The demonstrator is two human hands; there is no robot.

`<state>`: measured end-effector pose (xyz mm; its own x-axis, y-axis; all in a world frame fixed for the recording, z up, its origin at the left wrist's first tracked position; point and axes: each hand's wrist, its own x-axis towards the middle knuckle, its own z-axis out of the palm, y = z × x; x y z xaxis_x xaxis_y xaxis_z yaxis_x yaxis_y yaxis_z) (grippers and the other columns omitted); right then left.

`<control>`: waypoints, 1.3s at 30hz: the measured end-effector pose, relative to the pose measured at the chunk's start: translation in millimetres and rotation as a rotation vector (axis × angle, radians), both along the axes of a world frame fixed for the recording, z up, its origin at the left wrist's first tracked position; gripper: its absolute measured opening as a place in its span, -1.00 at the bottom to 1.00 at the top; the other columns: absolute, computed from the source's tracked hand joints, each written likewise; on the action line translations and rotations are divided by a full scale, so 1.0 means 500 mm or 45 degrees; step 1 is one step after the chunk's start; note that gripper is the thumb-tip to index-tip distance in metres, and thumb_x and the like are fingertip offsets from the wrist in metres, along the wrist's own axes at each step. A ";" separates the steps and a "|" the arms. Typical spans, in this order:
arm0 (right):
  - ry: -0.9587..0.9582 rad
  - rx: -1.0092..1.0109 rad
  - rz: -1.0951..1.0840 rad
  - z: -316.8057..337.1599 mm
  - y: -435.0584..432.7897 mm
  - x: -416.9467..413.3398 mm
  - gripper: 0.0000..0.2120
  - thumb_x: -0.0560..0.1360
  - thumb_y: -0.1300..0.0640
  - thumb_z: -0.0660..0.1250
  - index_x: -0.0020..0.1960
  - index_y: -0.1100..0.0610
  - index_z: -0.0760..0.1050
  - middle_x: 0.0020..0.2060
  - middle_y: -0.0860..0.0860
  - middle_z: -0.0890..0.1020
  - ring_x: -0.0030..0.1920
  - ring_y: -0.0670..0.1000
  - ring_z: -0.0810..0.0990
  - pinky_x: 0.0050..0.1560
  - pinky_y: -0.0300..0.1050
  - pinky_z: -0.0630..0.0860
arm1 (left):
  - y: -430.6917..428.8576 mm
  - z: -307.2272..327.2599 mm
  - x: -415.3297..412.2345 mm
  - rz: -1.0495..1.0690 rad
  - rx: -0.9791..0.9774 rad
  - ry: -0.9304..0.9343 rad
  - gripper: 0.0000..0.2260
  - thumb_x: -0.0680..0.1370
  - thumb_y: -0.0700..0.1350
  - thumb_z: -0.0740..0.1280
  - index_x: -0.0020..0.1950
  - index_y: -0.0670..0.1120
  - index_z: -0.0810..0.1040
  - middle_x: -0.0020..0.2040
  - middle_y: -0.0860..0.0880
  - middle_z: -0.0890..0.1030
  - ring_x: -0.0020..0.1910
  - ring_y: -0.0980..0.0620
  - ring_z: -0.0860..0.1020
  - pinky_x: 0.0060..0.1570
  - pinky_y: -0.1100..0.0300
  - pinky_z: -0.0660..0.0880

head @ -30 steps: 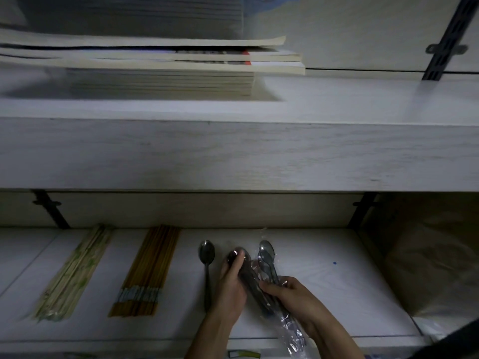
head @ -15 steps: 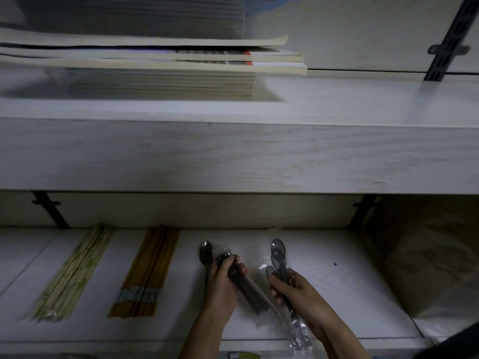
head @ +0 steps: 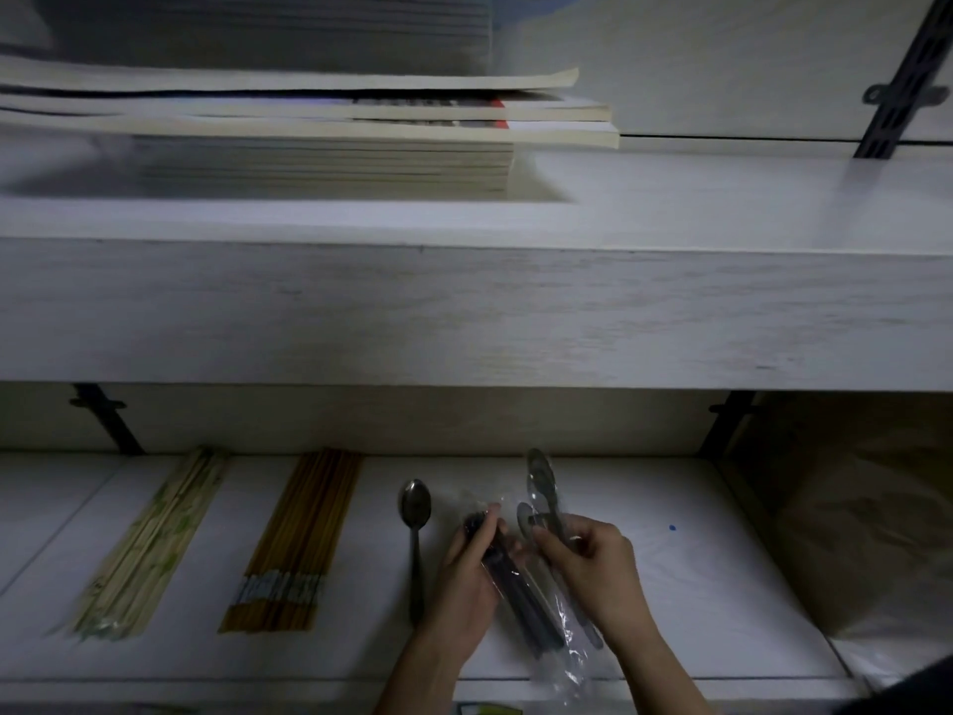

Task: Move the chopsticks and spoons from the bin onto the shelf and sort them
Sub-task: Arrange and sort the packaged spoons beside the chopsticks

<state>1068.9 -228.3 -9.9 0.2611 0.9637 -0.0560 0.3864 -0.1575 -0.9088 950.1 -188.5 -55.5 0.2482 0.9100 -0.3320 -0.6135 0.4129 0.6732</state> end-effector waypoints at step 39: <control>0.624 -0.560 0.381 -0.035 -0.018 0.010 -0.61 0.31 -0.13 0.46 -0.15 0.20 0.58 -0.41 0.06 0.54 -0.41 -0.03 0.48 -0.34 -0.23 0.34 | -0.004 0.016 -0.012 0.038 0.004 -0.087 -0.87 0.55 -0.23 0.20 -0.02 -0.18 0.53 -0.28 -0.07 0.51 -0.33 0.03 0.52 -0.30 0.19 0.52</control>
<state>1073.9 -237.3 -27.7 -0.1647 0.8514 -0.4980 0.0342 -0.4997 -0.8655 943.9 -190.5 -47.5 0.2429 0.9185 -0.3120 -0.6702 0.3914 0.6306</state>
